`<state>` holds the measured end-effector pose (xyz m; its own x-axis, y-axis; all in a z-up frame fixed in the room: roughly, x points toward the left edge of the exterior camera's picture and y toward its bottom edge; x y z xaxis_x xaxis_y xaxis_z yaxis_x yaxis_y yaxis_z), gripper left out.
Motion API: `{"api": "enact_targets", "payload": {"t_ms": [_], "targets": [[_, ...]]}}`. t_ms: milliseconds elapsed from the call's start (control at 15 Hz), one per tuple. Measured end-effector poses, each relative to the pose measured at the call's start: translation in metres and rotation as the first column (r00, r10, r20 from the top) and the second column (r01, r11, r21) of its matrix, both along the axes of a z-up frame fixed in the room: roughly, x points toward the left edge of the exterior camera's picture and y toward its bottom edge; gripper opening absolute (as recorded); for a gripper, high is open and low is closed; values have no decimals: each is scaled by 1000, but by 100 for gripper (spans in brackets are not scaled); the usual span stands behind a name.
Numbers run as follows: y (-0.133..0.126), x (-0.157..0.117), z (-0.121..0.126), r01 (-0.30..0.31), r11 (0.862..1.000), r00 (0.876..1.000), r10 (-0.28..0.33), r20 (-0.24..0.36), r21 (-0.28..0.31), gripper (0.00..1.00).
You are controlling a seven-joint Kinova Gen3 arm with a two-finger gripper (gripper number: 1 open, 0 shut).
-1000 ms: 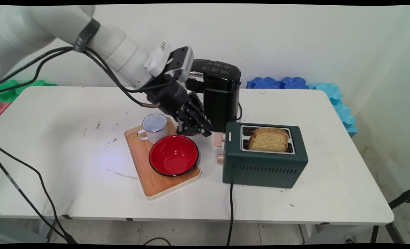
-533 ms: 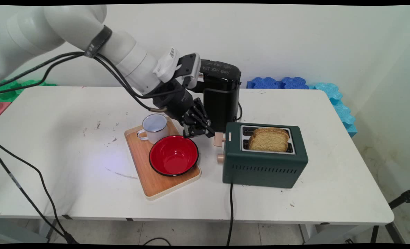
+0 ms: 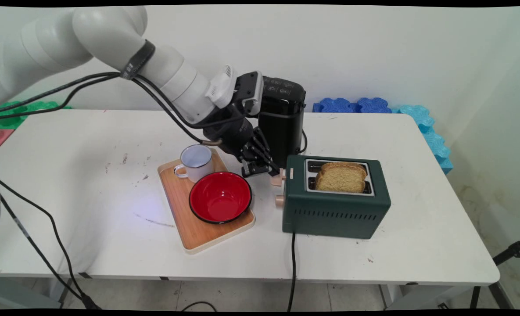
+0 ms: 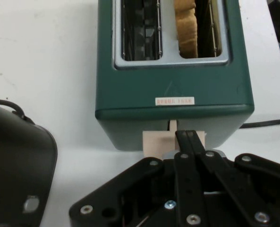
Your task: Press the toaster switch
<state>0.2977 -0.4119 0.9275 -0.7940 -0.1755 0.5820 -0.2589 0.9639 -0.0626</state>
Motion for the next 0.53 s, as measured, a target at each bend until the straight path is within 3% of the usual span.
{"api": "enact_targets", "payload": {"t_ms": [533], "targets": [[-2, -6, -12, -21, 1000, 1000, 21, -4, 11, 0]]}}
